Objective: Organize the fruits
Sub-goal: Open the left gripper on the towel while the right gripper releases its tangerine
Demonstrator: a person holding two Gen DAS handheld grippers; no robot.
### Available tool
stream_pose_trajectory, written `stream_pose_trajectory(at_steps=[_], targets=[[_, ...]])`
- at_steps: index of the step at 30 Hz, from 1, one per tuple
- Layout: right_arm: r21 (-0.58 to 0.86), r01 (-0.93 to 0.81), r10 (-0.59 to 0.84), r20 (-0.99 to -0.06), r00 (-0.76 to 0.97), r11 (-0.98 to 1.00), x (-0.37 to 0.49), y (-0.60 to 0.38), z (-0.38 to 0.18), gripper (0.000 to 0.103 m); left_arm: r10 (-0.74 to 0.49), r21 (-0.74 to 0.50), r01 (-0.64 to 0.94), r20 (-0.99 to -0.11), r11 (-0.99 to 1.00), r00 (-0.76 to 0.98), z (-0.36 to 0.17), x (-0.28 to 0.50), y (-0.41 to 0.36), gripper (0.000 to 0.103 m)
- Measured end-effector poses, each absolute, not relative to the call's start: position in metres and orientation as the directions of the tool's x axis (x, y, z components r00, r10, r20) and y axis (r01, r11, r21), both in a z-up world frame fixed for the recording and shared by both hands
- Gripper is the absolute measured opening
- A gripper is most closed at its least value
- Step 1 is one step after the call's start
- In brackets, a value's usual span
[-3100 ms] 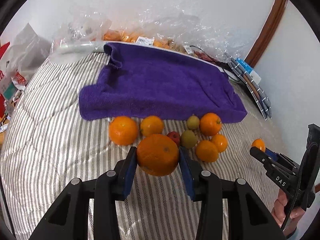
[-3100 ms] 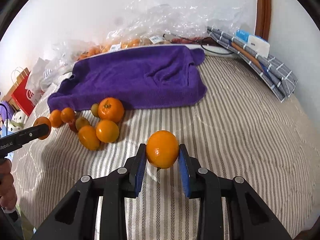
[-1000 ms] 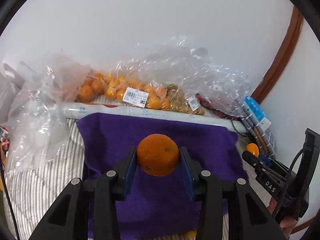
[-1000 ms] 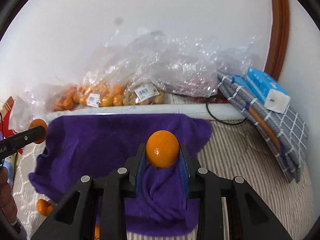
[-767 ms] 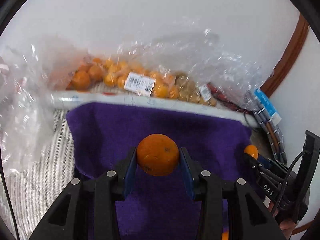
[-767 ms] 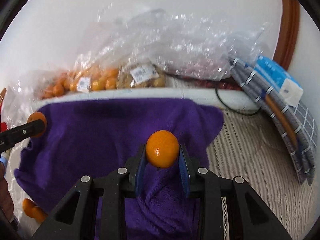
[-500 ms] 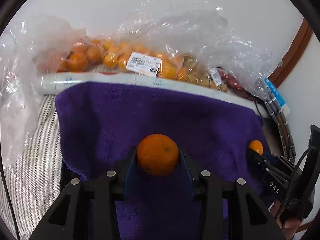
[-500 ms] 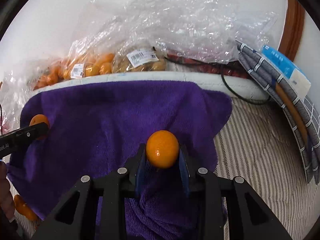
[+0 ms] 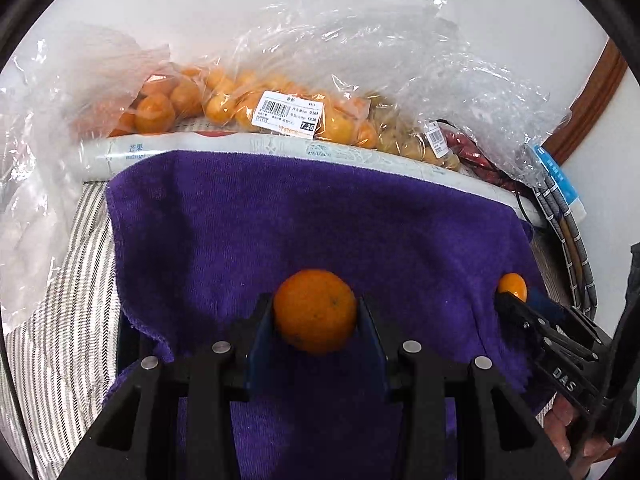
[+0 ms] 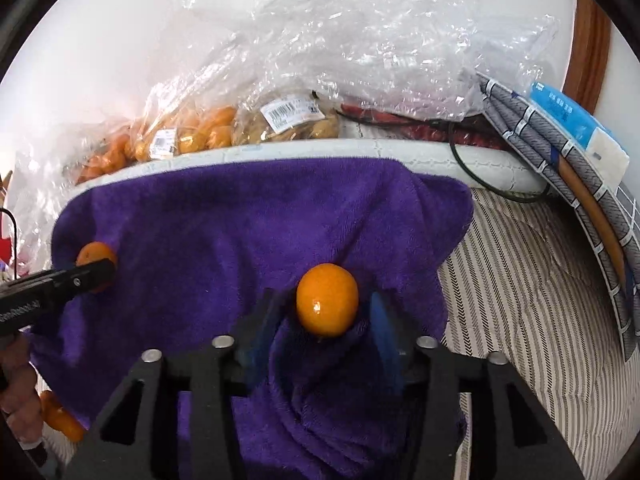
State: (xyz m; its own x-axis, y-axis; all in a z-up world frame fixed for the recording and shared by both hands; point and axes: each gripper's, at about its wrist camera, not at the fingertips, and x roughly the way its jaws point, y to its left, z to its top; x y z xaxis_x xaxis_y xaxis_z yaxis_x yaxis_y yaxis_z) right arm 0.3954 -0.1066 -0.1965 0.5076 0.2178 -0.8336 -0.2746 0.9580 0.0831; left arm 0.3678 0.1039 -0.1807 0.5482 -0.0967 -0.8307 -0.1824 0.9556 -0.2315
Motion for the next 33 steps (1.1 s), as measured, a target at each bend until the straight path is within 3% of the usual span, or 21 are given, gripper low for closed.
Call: stream_pose_trajectory(at_steps=[4, 7, 15, 23, 27, 33], targets=[[0.061, -0.256, 0.19, -0.833, 0.519, 0.965, 0.387, -0.105, -0.181, 0.068, -0.073, -0.214, -0.188, -0.823, 0.959, 0.564, -0.165, 0.36, 0.102, 0.043], [0.037, -0.238, 0.165, -0.82, 0.547, 0.971, 0.375, -0.108, -0.165, 0.068, -0.069, -0.216, -0.184, -0.806, 0.959, 0.588, -0.149, 0.345, 0.099, 0.051], [0.08, -0.22, 0.2, -0.776, 0.599, 0.972, 0.327, -0.133, -0.128, 0.068, -0.04, -0.215, -0.206, -0.778, 0.955, 0.626, -0.113, 0.294, 0.095, 0.051], [0.03, -0.156, 0.129, -0.722, 0.679, 0.987, 0.268, -0.161, -0.088, 0.068, -0.004, -0.211, -0.216, -0.724, 0.953, 0.69, -0.079, 0.23, 0.087, 0.051], [0.043, -0.174, 0.148, -0.739, 0.657, 0.984, 0.244, -0.167, -0.081, 0.068, -0.013, -0.227, -0.215, -0.715, 0.95, 0.699, -0.073, 0.202, 0.085, 0.051], [0.069, -0.196, 0.181, -0.746, 0.641, 0.978, 0.213, -0.167, -0.081, 0.067, 0.054, -0.153, -0.223, -0.699, 0.963, 0.713, -0.067, 0.167, 0.081, 0.051]])
